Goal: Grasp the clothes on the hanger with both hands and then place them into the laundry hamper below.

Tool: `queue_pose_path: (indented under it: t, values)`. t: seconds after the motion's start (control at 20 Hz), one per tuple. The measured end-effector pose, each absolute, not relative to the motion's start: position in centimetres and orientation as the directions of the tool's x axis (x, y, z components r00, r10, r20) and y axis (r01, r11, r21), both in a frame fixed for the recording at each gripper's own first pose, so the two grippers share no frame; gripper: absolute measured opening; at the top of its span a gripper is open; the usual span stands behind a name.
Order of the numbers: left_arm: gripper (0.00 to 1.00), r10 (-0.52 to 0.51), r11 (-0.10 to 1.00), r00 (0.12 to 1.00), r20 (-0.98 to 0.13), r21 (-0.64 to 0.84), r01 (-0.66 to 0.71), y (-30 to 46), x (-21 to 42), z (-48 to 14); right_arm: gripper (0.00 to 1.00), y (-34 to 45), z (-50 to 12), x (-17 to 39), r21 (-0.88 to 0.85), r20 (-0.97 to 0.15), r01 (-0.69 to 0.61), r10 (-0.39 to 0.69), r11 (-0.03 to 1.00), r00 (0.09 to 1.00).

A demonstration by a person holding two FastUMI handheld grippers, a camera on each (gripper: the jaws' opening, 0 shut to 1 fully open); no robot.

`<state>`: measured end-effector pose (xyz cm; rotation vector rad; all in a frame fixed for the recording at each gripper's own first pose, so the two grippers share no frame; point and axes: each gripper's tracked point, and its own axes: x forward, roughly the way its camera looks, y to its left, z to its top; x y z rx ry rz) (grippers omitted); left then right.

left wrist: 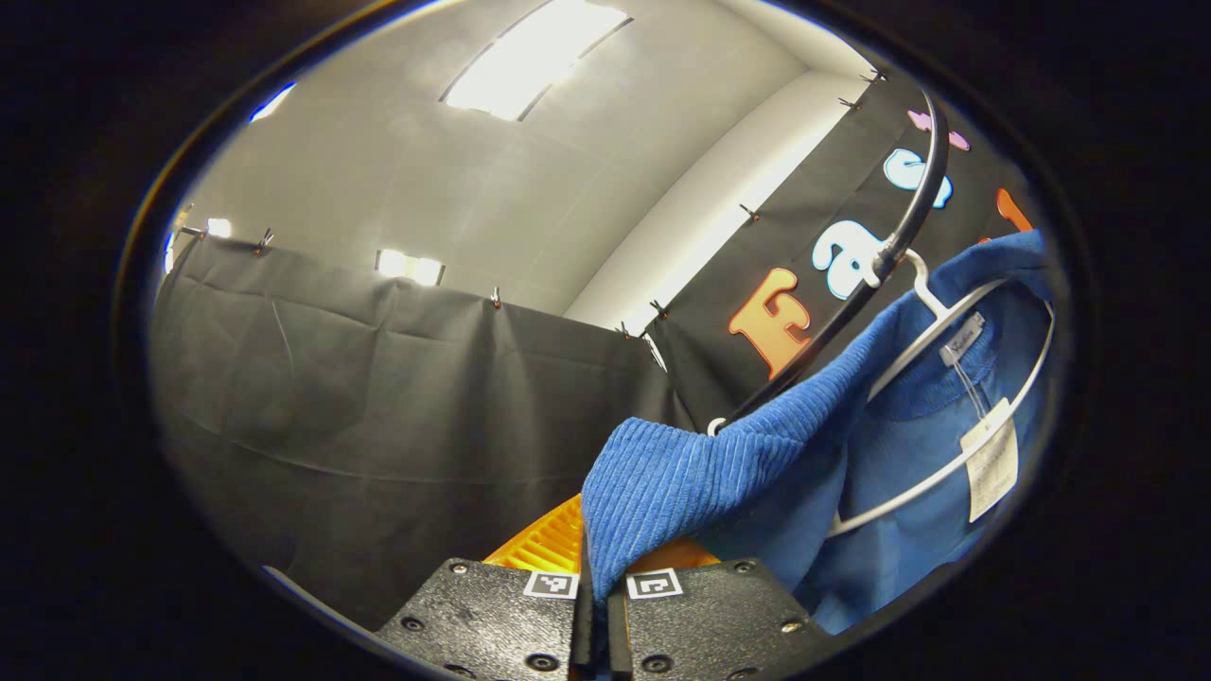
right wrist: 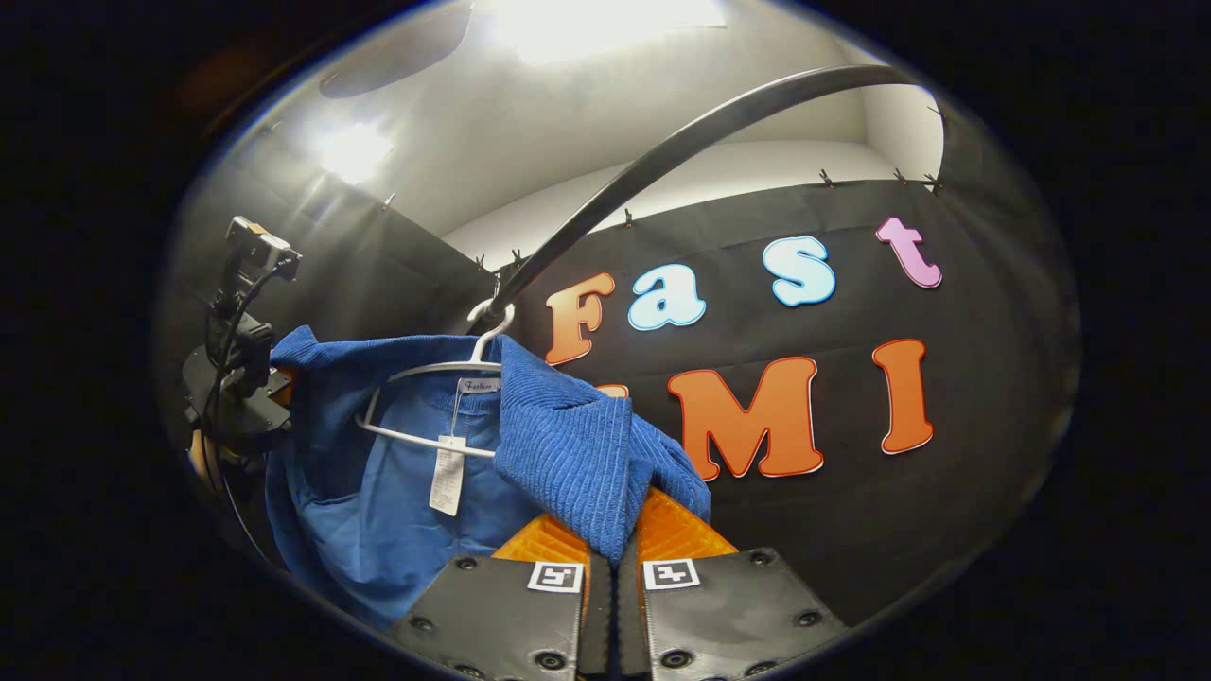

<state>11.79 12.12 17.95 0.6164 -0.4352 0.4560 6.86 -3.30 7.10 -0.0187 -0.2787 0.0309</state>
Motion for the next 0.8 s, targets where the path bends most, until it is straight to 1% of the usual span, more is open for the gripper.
queue_pose_path:
  t: [0.05,0.1,0.15,0.2,0.3,0.35,0.4,0.55,0.7,0.8]
  values:
    - [0.07,0.265,0.728,0.808,0.526,0.441,-0.525,12.4,12.2,18.9,0.10,-3.5,7.2,6.8,-0.023,0.279,-0.024,0.029,0.999,0.960]
    - [0.07,0.259,0.732,0.803,0.536,0.433,-0.525,12.7,12.9,19.9,0.10,-3.6,7.1,6.8,-0.028,0.279,-0.022,0.029,0.999,0.960]
    - [0.03,0.253,0.741,0.802,0.540,0.425,-0.520,13.2,13.9,20.6,0.10,-3.7,7.1,6.9,-0.034,0.280,-0.022,0.030,0.999,0.960]
    - [0.07,0.234,0.758,0.807,0.542,0.418,-0.500,13.2,15.0,21.4,0.10,-3.6,7.1,7.1,-0.045,0.280,-0.023,0.035,0.999,0.959]
    - [0.04,0.173,0.799,0.826,0.536,0.414,-0.436,13.3,17.5,22.5,0.10,-3.1,7.4,7.2,-0.071,0.283,-0.023,0.042,0.997,0.958]
    - [0.05,0.140,0.814,0.838,0.528,0.421,-0.401,13.6,18.7,22.8,0.10,-2.7,7.5,7.2,-0.078,0.286,-0.026,0.048,0.997,0.957]
    - [0.04,0.109,0.823,0.850,0.515,0.433,-0.367,13.8,19.8,22.9,0.10,-2.5,7.8,6.7,-0.082,0.290,-0.028,0.050,0.996,0.956]
    - [0.05,0.005,0.863,0.891,0.454,0.448,-0.233,14.4,23.2,22.5,0.10,-2.0,8.0,6.6,-0.078,0.293,-0.036,0.057,0.996,0.954]
    - [0.05,-0.085,0.870,0.896,0.436,0.472,-0.147,14.6,25.3,22.0,0.10,-1.4,8.1,6.9,-0.082,0.291,-0.036,0.058,0.996,0.955]
    - [0.05,-0.110,0.873,0.908,0.404,0.475,-0.106,15.2,26.4,20.8,0.10,-0.9,8.2,7.0,-0.078,0.289,-0.036,0.057,0.996,0.956]
